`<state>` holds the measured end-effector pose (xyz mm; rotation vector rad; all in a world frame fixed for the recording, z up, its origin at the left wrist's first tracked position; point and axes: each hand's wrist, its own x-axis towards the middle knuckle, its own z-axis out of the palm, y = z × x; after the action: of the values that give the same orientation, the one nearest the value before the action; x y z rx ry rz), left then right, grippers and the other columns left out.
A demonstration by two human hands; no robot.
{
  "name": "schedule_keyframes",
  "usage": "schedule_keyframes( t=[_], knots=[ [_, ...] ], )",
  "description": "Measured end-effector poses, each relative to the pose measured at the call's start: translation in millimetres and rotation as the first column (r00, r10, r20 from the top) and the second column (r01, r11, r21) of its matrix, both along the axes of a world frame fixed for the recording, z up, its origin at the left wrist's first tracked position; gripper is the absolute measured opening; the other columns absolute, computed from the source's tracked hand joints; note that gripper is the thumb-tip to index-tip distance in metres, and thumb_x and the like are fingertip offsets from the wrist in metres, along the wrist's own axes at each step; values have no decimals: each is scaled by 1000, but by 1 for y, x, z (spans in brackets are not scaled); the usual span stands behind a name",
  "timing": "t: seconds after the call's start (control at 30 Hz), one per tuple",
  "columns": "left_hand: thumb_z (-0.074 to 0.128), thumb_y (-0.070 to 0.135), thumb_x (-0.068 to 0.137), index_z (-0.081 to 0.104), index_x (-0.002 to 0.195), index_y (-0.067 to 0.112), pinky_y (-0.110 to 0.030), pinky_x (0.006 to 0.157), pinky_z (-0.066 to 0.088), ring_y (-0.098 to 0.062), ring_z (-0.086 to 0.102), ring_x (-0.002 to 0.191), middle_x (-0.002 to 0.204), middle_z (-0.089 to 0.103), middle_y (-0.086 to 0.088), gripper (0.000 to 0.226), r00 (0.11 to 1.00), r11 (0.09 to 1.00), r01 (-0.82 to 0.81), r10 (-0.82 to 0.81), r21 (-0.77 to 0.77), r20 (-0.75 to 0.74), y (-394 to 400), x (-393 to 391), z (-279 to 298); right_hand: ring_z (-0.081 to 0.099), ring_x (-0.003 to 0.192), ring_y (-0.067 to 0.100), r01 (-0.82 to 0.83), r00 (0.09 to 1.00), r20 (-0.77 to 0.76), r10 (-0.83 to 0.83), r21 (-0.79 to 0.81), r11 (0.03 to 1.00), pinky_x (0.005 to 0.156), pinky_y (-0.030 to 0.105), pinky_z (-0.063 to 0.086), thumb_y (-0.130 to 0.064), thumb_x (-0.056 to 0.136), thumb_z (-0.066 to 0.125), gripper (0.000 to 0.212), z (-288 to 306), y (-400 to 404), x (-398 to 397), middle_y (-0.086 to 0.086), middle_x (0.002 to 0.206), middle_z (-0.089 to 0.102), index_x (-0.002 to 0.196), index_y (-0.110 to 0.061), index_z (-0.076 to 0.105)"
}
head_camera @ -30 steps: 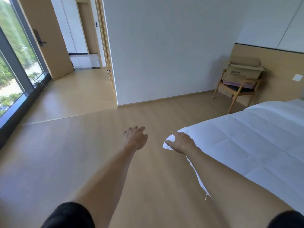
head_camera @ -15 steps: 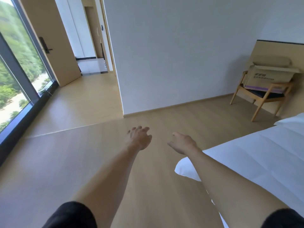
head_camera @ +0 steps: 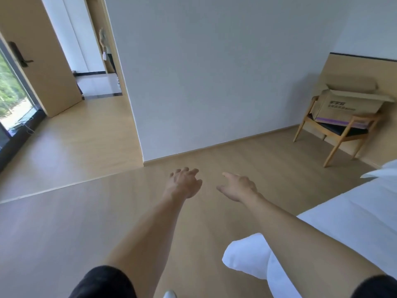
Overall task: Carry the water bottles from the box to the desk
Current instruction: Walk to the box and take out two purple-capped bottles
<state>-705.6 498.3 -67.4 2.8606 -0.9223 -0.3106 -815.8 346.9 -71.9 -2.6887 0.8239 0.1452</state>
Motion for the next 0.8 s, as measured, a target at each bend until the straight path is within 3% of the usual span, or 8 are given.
schedule_keyframes(
  t=[0.5,0.8],
  knots=[
    [35,47,102,33,155,34,-41,116,25,-25,33,144,155,40,-1,54,908,908,418,-418,26,-11,-249,228,7,36,144,25,391,914,-107,-392,-31,920,114,39,33,-64,91,48,71,7,-204,159,4,157,40,155,-37,31],
    [35,48,102,33,154,34,-41,116,26,-27,35,144,155,40,-3,54,790,790,612,-612,36,-26,-402,255,-7,30,147,25,580,808,-129,-575,3,815,116,40,26,-63,93,47,70,2,-315,181,5,159,36,155,-36,30]
  ],
)
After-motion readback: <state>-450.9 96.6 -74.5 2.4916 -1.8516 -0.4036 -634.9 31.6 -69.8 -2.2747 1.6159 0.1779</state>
